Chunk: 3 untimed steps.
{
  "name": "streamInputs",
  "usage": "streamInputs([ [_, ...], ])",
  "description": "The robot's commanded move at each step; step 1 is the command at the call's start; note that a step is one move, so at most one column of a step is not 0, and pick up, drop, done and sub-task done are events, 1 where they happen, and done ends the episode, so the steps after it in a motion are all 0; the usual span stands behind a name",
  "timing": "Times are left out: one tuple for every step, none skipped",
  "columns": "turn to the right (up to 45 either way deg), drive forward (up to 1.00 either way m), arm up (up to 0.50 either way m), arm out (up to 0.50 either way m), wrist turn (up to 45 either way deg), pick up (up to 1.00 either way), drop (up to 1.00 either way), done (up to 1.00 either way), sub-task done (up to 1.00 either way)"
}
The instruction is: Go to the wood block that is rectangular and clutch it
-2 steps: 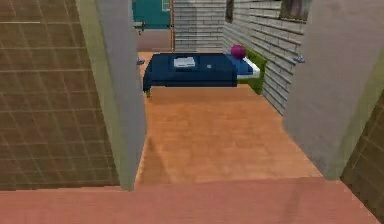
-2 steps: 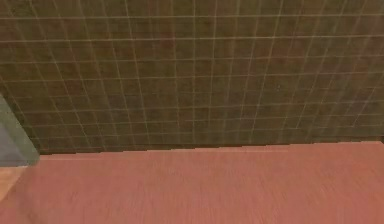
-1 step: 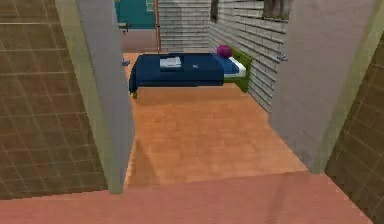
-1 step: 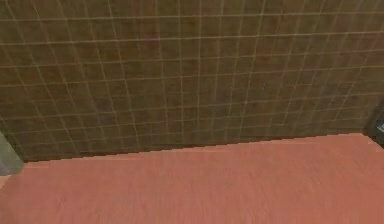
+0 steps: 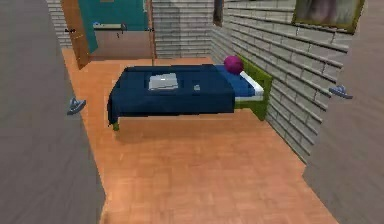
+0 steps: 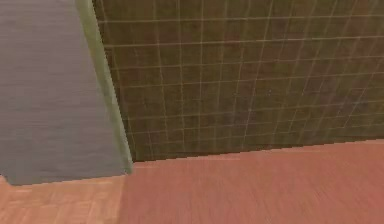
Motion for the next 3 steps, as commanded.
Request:
streamInputs([
  [0.0, 0.85, 0.0, 0.0, 0.0, 0.0, 0.0, 0.0, 0.0],
  [-18.0, 0.0, 0.0, 0.0, 0.0, 0.0, 0.0, 0.0, 0.0],
  [0.0, 0.85, 0.0, 0.0, 0.0, 0.0, 0.0, 0.0, 0.0],
])
